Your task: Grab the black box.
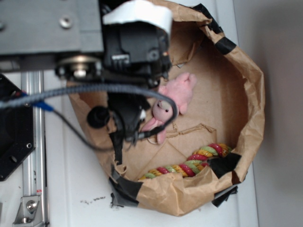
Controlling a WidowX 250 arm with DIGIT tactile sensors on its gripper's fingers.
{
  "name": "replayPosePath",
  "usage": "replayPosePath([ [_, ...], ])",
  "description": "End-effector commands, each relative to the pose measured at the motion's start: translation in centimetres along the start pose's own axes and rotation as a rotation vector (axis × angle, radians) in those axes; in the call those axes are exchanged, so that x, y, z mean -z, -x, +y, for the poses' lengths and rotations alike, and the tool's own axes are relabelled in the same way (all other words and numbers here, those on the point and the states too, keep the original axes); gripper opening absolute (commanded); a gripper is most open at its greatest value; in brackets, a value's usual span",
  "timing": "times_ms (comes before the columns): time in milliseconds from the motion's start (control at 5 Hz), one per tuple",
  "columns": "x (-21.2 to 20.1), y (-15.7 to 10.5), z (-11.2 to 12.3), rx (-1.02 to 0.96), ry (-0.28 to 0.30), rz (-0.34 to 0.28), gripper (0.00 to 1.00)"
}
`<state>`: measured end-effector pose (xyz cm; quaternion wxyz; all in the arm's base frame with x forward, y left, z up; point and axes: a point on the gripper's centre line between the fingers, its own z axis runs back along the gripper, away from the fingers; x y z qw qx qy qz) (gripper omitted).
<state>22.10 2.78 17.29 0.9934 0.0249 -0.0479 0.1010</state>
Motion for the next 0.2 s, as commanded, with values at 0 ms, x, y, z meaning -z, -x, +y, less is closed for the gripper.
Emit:
replayPosePath([
  [0,-1.44,-1.79,1.43,-0.003,-0.02,-0.002,0.0],
])
